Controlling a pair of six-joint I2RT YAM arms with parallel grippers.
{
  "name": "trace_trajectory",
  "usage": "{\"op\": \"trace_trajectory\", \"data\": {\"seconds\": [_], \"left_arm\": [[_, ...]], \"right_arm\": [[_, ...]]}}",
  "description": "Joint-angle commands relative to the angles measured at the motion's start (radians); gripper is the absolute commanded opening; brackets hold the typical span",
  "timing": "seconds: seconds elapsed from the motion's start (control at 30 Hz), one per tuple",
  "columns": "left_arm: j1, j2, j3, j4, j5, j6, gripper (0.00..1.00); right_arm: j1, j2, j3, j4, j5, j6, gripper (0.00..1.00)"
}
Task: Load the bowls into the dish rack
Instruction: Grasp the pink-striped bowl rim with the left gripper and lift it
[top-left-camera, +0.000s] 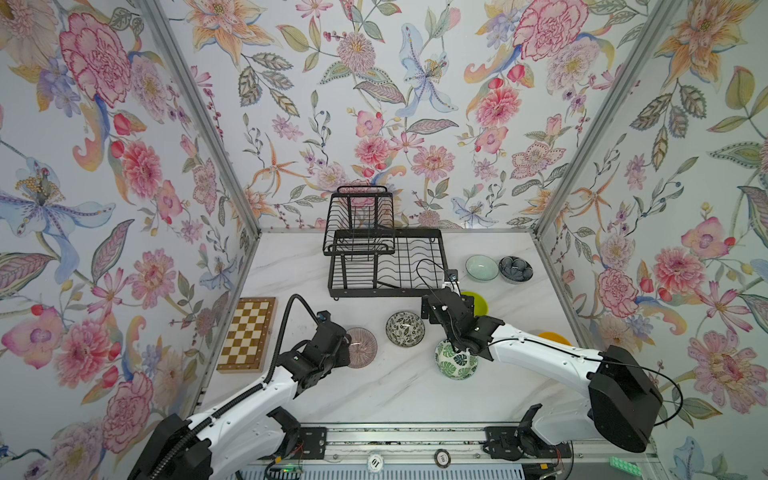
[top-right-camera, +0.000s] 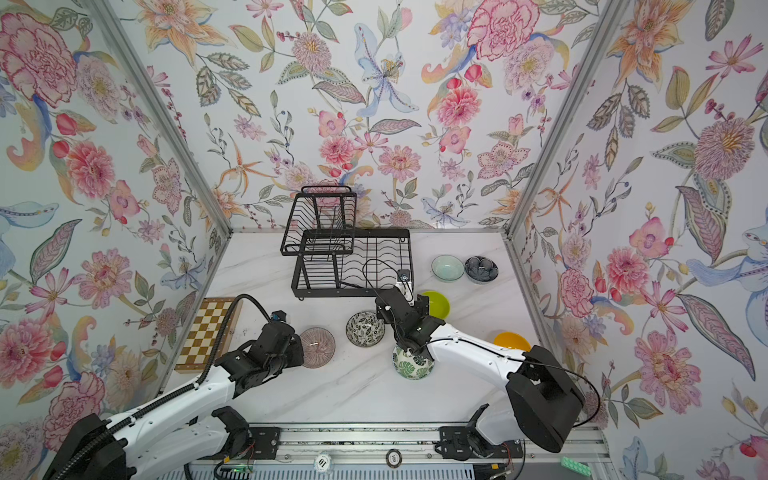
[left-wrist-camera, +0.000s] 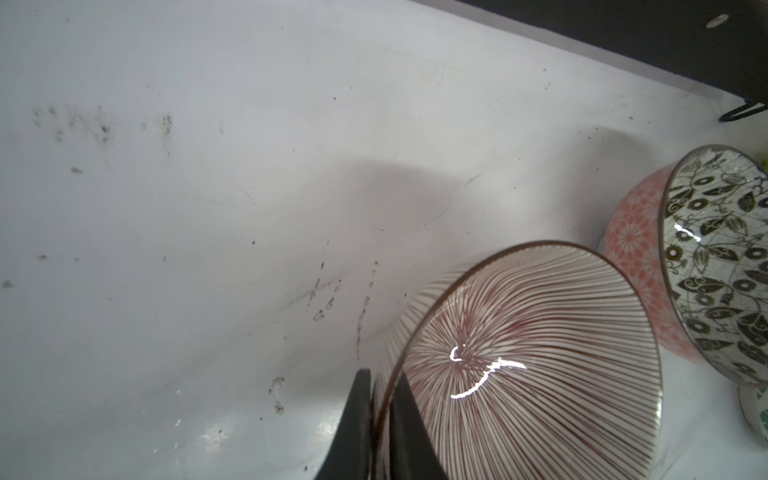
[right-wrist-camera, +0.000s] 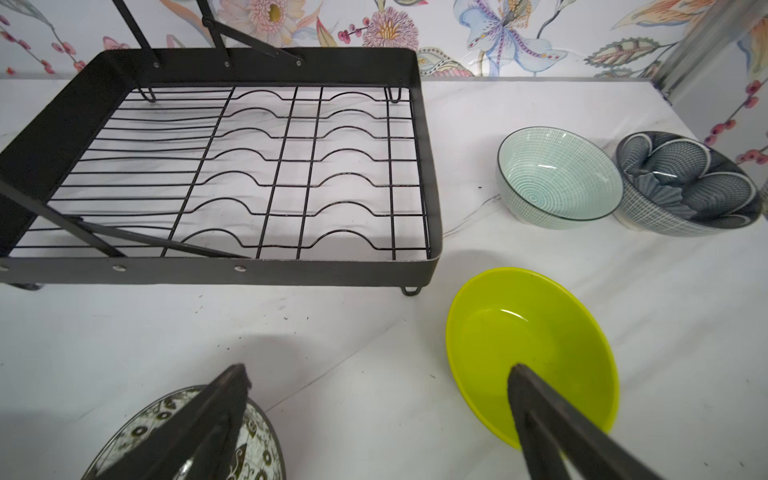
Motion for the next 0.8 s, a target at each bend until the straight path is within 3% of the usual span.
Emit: {"op": "trace_trajectory", "data": {"seconds": [0.0, 0.2, 0.37, 0.53, 0.77], "left_arm": [[-0.009, -0.029, 0.075, 0.020, -0.072, 0.045, 0.00], [-0.009, 0.014, 0.162, 0.071, -0.111, 0.084, 0.00], [-0.014, 0.088, 0.240, 0.154, -0.077, 0.086, 0.00], [-0.063, 0.175, 0.336, 0.235, -0.083, 0.109, 0.00], [-0.164, 0.308, 0.472, 0.403, -0.207, 0.222, 0.00]], "right_arm": [[0.000, -0.023, 0.026, -0.046, 0.067, 0.061, 0.98], [-0.019, -0.057, 0.024, -0.046, 0.029, 0.099, 0.99], [-0.070, -0.105, 0.019, -0.084, -0.011, 0.169, 0.98], [-0.172, -0.178, -0.029, -0.117, -0.114, 0.254, 0.99], [-0.381, -0.312, -0.106, -0.124, -0.343, 0.343, 0.99]]}}
